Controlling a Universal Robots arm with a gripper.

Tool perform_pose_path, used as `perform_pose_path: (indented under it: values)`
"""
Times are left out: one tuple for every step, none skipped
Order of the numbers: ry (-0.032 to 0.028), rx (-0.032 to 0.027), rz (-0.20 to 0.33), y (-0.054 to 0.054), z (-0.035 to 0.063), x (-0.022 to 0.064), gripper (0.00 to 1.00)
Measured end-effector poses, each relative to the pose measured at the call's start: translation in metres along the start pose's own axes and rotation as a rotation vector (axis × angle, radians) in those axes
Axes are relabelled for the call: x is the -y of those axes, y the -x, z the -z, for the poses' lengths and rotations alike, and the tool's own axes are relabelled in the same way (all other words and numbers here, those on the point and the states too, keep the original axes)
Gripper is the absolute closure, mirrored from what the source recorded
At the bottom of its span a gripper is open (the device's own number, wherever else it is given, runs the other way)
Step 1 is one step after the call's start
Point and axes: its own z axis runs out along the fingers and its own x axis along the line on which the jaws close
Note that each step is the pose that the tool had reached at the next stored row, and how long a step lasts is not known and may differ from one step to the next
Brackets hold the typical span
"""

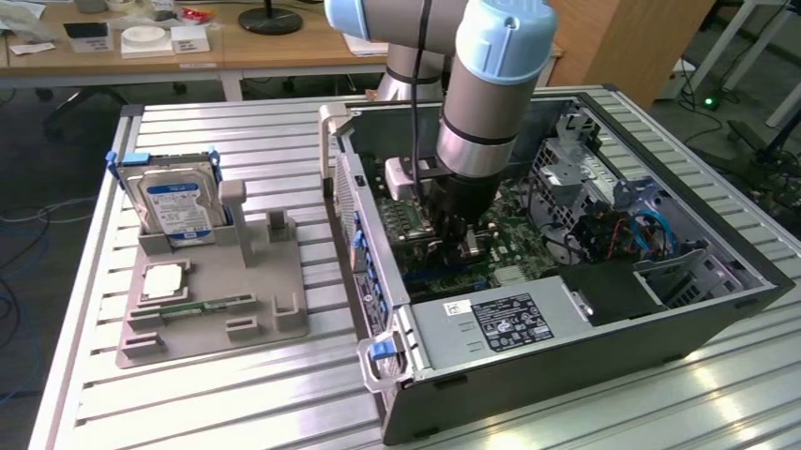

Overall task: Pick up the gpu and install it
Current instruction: 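Insert the gpu into the slot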

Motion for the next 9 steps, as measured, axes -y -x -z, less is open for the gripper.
perform_pose_path:
  values:
    - [0.0000,0.0000,0.000,0.0000,0.0000,0.0000,0.72]
    - [0.0001,0.0000,0.000,0.0000,0.0000,0.0000,0.72]
    - [0.0000,0.0000,0.000,0.0000,0.0000,0.0001,0.72]
    - [0.0001,0.0000,0.000,0.0000,0.0001,0.0001,0.72]
    - [0.0000,0.0002,0.000,0.0001,0.0005,0.0001,0.72]
    - [-0.0003,0.0008,0.000,0.0001,0.0011,0.0001,0.72]
    - [-0.0005,0.0014,0.000,0.0002,0.0015,0.0001,0.72]
    - [-0.0006,0.0014,0.000,0.0002,0.0015,0.0002,0.72]
    - [-0.0004,0.0010,0.000,0.0002,0.0017,0.0002,0.72]
